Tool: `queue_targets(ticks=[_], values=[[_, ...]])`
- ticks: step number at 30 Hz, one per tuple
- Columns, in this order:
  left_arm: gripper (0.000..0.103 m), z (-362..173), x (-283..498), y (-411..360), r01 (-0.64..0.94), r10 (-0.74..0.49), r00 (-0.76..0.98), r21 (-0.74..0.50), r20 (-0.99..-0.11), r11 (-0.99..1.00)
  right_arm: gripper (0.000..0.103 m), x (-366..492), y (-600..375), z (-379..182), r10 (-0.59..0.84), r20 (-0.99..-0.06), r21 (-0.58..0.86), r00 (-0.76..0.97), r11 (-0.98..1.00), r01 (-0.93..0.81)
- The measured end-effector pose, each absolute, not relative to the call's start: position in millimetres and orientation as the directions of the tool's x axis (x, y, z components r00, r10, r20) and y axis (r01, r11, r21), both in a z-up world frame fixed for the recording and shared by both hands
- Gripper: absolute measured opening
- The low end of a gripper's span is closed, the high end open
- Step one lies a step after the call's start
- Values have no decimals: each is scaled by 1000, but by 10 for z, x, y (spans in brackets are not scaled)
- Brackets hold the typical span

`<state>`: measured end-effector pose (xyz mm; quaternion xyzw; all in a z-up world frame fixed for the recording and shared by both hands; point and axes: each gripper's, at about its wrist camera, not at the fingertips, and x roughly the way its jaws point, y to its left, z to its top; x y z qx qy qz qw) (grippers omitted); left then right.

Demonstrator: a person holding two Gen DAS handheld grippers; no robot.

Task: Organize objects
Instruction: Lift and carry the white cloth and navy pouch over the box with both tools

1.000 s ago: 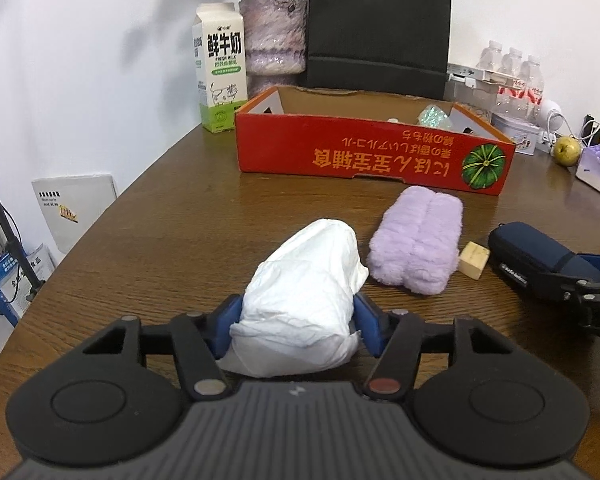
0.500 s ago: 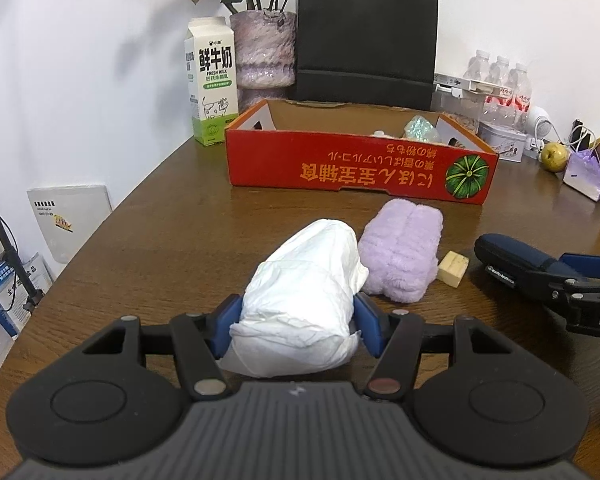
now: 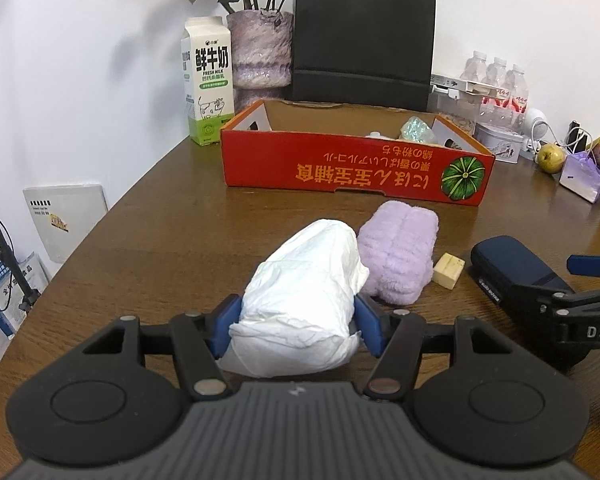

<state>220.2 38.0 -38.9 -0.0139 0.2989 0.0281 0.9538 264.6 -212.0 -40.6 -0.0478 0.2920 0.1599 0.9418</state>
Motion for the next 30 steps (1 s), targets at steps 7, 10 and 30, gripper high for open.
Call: queue_targets(ticks=[7, 10, 30], values=[[62, -403, 2211, 395, -59, 39, 820, -16, -572, 998, 87, 2820, -2158, -548, 275, -623, 44, 732, 947, -318], [62, -406, 2212, 396, -59, 39, 818, -17, -574, 998, 69, 2761, -2117, -528, 285, -608, 28, 741, 940, -339], [62, -246, 2300, 300, -15, -2, 826, -25, -564, 1000, 64, 2676, -2148, -302, 312, -539, 39, 782, 937, -347]])
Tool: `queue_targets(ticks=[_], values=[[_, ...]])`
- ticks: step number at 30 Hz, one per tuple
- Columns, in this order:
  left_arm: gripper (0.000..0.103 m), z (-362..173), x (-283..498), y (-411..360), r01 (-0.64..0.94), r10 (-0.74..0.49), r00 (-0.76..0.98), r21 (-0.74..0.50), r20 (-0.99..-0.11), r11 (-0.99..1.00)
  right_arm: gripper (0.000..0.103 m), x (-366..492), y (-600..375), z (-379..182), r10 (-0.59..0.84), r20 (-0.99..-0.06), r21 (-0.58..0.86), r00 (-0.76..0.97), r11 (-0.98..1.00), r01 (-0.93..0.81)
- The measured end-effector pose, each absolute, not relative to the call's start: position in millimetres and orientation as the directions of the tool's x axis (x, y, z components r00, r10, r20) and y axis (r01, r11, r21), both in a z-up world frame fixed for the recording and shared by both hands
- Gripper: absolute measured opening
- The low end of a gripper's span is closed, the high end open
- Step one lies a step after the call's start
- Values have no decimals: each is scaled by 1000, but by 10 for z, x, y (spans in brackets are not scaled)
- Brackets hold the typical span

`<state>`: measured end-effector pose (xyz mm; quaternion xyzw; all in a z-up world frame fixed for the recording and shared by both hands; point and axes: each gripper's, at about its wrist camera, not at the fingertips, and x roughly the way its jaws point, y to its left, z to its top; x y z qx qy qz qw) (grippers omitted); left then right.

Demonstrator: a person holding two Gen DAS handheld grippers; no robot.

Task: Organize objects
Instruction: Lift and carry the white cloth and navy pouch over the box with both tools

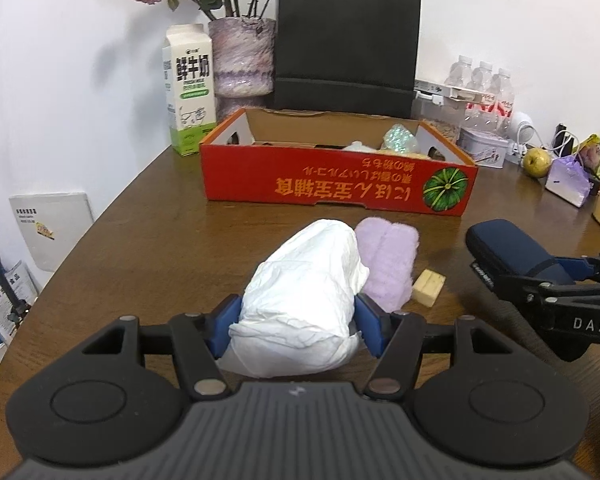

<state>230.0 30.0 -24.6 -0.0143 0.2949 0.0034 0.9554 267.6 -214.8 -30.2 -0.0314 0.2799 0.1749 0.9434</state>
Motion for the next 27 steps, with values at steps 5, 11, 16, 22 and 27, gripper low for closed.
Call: queue_targets(ticks=[5, 11, 16, 22, 27], values=[[63, -121, 2377, 256, -7, -12, 841, -33, -541, 999, 64, 2705, -2138, -226, 328, -525, 51, 785, 933, -356], [63, -14, 2526, 181, 10, -27, 853, -36, -522, 999, 64, 2788, -2141, -152, 359, -509, 82, 782, 925, -372], [63, 50, 2671, 120, 24, -37, 859, -32, -511, 999, 64, 2871, -2121, -95, 361, -501, 82, 787, 924, -372], [63, 104, 2855, 87, 31, -42, 863, -30, -504, 999, 64, 3027, -2066, 2, 365, -485, 68, 795, 922, -382], [63, 119, 3007, 88, 31, -44, 866, -34, -498, 999, 64, 3175, -2023, 30, 375, -481, 76, 793, 918, -388]])
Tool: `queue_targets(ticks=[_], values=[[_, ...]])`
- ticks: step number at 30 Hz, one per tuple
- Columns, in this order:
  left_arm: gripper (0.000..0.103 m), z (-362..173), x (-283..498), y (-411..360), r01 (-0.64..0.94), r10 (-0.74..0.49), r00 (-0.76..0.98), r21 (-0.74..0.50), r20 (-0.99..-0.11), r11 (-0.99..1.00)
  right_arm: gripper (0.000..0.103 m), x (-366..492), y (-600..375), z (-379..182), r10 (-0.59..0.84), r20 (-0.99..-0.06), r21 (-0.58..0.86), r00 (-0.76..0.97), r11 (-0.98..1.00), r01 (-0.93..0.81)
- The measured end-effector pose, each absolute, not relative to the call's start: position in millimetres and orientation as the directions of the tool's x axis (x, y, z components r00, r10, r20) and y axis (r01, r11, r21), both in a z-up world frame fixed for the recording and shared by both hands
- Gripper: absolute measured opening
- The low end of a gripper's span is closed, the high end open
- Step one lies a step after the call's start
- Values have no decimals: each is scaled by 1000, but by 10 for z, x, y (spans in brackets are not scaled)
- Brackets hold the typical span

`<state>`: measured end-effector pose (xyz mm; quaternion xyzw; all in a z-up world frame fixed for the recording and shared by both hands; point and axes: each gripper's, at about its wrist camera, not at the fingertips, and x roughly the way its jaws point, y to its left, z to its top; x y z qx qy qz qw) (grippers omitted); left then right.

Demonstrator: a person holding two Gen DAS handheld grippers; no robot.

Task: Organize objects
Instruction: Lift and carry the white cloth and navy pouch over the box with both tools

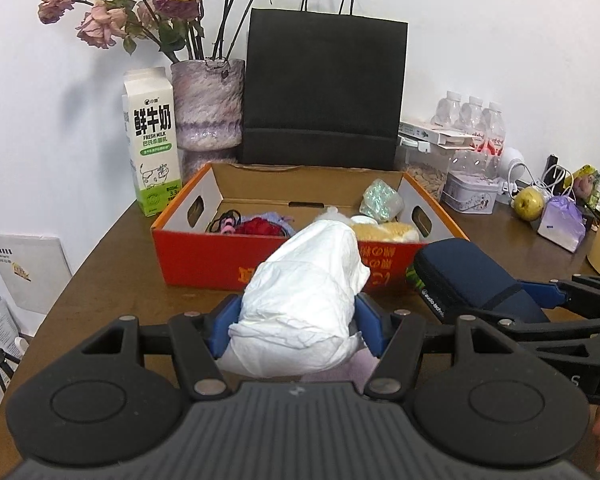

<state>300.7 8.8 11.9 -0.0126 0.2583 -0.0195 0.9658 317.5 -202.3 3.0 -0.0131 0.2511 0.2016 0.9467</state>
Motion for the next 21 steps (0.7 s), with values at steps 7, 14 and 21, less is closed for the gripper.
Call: queue_targets(ticks=[7, 14, 21], values=[[63, 158, 3250, 122, 26, -55, 870, -65, -489, 998, 64, 3406, -1974, 52, 391, -470, 99, 791, 914, -392], [63, 175, 3488, 204, 18, -58, 872, -86, -486, 996, 64, 3620, -1907, 76, 417, -455, 129, 787, 905, -406], [63, 216, 3749, 298, 10, -50, 881, -88, -471, 996, 64, 3858, -1802, 123, 447, -431, 148, 784, 892, -428]])
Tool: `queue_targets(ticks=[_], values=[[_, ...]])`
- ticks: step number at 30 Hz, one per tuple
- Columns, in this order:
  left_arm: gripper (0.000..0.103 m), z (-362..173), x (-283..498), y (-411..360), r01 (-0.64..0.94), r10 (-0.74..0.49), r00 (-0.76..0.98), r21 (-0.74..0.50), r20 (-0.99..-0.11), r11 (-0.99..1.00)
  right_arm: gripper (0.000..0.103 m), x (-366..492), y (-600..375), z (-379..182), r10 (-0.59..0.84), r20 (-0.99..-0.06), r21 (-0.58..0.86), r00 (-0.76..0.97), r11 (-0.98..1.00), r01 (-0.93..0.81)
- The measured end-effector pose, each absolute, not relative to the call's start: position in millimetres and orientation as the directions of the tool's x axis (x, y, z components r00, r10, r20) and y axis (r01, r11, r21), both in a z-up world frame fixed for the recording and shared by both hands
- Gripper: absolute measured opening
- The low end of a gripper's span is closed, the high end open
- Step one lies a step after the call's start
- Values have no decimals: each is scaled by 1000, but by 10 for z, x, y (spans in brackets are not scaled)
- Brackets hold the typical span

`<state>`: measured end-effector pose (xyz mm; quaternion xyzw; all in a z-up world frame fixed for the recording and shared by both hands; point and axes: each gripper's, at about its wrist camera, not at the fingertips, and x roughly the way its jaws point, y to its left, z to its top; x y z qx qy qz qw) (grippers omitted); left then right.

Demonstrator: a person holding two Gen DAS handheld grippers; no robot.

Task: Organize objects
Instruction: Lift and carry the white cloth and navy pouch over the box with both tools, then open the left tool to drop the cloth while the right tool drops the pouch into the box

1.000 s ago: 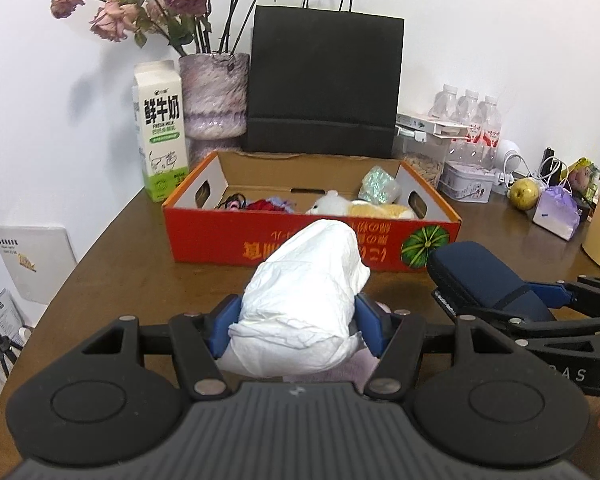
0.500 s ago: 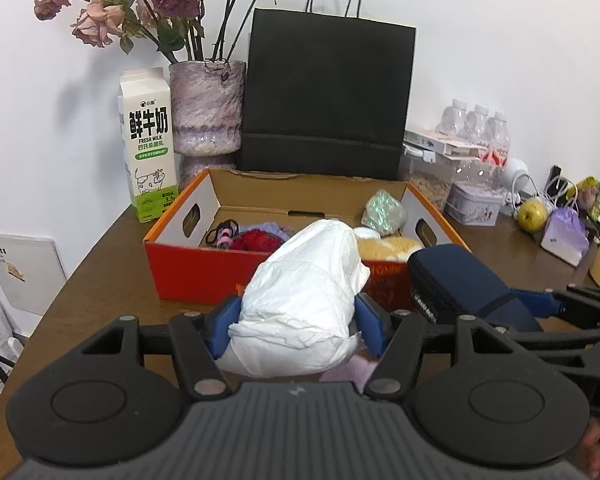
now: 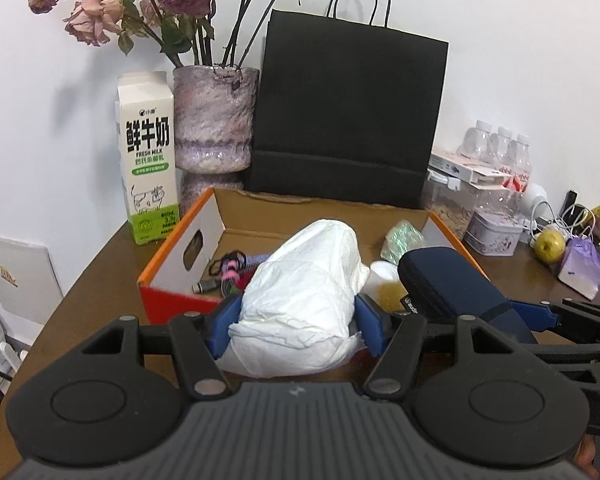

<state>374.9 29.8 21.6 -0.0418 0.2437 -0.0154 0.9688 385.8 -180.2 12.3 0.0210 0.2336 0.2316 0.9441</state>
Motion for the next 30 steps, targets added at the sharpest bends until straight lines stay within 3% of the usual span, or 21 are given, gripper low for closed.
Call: queue_targets(ticks=[19, 30], values=[[63, 252, 4695, 310, 14, -33, 900, -48, -435, 999, 64, 4751, -1622, 178, 416, -398, 111, 818, 907, -407], [63, 112, 5036, 352, 7, -30, 885, -50, -465, 999, 65, 5102, -1581, 81, 374, -420, 81, 827, 923, -377]])
